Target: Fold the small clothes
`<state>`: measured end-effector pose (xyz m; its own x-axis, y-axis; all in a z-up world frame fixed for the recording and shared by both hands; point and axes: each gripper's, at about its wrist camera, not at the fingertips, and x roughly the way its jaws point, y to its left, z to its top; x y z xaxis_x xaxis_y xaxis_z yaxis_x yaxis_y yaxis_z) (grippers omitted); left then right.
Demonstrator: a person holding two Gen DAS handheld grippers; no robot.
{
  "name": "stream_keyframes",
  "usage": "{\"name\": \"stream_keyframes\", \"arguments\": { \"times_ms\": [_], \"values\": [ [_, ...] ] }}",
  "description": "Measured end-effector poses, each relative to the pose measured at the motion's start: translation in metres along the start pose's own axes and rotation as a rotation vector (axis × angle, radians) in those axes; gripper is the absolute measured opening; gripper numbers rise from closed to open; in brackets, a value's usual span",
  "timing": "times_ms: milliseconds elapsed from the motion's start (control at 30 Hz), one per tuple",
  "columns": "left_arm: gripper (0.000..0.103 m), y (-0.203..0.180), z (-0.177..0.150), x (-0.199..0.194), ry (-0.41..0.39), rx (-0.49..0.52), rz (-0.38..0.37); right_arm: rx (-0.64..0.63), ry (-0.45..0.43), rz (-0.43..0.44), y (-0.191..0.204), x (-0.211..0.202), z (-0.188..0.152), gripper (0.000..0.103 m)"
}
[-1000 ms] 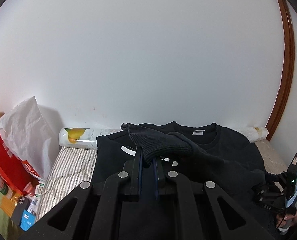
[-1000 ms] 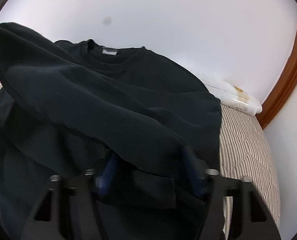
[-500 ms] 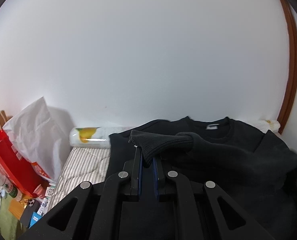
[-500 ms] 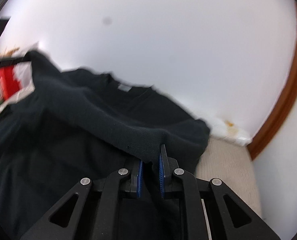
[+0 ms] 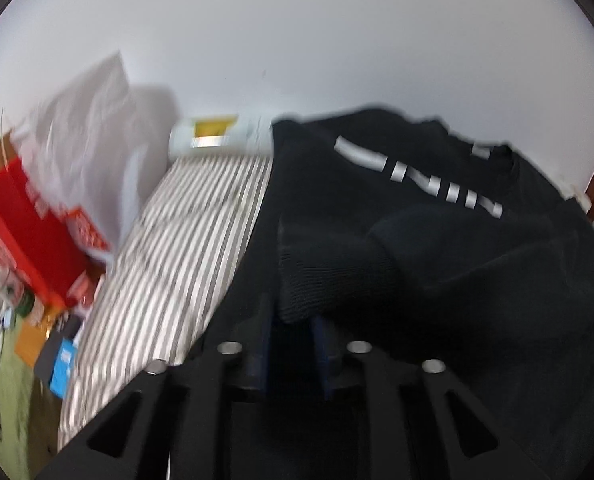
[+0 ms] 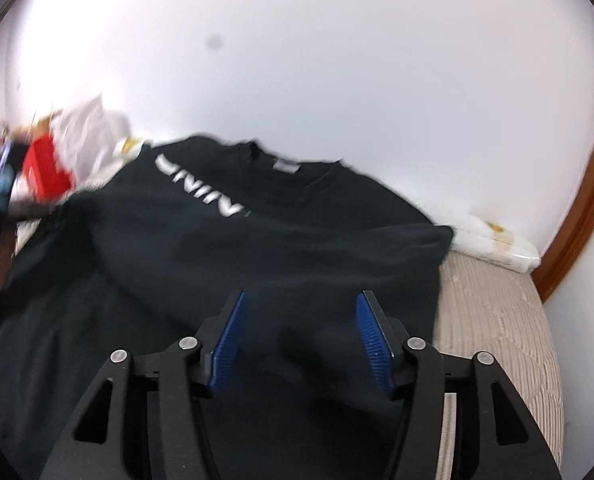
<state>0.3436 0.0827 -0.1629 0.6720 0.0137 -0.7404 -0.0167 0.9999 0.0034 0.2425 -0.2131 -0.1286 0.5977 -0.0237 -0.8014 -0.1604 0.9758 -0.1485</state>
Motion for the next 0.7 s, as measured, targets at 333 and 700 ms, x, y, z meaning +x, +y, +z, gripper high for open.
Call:
{"name": "stream_keyframes", "arguments": {
  "times_ms": [333,700],
  "values": [
    [0.057,0.004,0.004,-0.027,-0.07,-0.046,-0.061,0.185,0.107,-0.155,-0.038,0.041,-0.017,0.057],
    [0.059,-0.015,0.007,0.02,-0.026,-0.014,-0.009,0.349,0.209,-0.15,-0.069,0.077,-0.044,0.072]
  ]
}}
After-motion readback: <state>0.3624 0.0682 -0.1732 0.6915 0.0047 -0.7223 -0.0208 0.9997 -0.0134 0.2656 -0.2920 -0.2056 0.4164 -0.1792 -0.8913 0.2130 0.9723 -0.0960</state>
